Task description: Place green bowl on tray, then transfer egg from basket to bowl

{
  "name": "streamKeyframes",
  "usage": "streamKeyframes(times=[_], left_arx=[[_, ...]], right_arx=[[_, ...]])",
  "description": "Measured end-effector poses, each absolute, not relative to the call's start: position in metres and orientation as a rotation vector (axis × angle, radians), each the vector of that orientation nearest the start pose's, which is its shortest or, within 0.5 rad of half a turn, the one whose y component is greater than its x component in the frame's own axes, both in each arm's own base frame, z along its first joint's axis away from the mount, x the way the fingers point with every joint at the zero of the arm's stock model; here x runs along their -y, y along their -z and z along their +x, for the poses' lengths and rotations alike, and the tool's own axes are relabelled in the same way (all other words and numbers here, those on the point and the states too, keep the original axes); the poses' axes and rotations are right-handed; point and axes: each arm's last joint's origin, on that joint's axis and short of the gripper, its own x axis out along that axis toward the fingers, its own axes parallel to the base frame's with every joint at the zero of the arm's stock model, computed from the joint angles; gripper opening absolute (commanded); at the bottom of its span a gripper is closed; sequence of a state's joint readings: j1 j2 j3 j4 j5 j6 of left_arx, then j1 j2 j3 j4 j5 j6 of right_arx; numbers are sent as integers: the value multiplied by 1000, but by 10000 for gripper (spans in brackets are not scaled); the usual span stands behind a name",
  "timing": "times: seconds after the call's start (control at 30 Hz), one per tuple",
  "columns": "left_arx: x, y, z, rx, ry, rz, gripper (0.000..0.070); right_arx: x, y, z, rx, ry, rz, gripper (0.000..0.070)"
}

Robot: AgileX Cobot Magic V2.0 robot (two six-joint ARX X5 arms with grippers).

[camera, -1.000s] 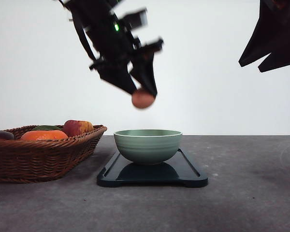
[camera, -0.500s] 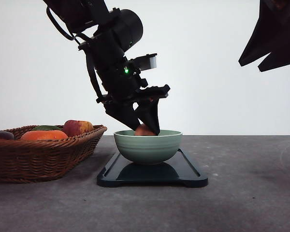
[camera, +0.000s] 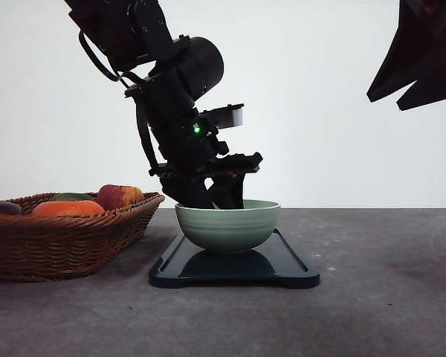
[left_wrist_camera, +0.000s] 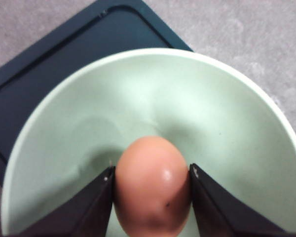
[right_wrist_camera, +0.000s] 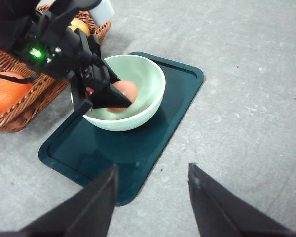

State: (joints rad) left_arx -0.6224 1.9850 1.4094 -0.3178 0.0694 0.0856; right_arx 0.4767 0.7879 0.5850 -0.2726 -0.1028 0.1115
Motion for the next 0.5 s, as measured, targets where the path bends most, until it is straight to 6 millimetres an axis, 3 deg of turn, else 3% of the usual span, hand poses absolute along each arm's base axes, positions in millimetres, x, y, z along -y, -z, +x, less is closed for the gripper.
streamKeyframes(times=[0.23, 0.5], left_arx=[[252, -191, 344, -866, 686, 332, 357], [258, -244, 353, -874, 686, 334, 356]], right_arx=[[-81, -256, 151, -505, -541, 18, 277], [-81, -256, 151, -505, -541, 18, 277]])
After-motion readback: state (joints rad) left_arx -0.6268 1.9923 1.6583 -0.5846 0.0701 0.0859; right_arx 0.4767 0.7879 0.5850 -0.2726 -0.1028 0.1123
